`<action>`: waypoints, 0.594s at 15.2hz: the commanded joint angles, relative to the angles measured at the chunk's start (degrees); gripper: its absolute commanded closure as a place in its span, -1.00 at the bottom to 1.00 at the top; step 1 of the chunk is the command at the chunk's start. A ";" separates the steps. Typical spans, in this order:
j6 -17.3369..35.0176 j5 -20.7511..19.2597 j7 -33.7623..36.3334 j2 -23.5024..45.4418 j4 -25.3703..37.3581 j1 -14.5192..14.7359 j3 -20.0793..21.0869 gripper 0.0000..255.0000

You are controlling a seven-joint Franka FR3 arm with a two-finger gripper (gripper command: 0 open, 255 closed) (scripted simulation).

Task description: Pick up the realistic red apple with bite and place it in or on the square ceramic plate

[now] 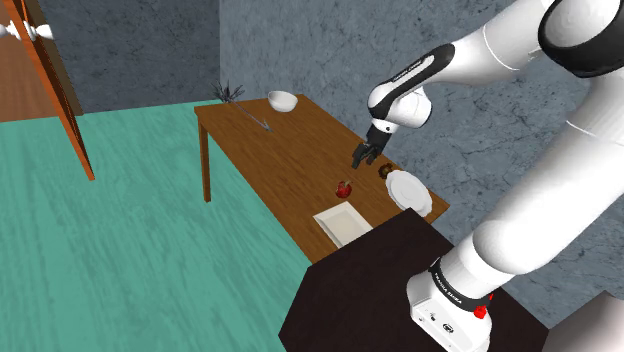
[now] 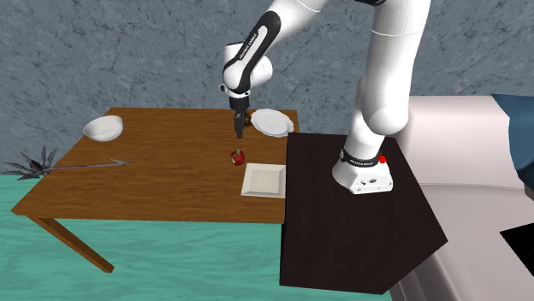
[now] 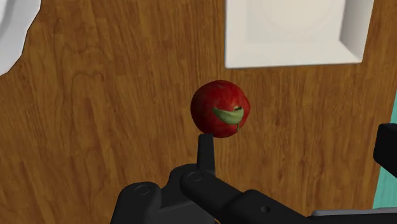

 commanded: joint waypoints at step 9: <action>5.90 11.76 -10.97 17.04 7.26 -4.48 4.11 -1.00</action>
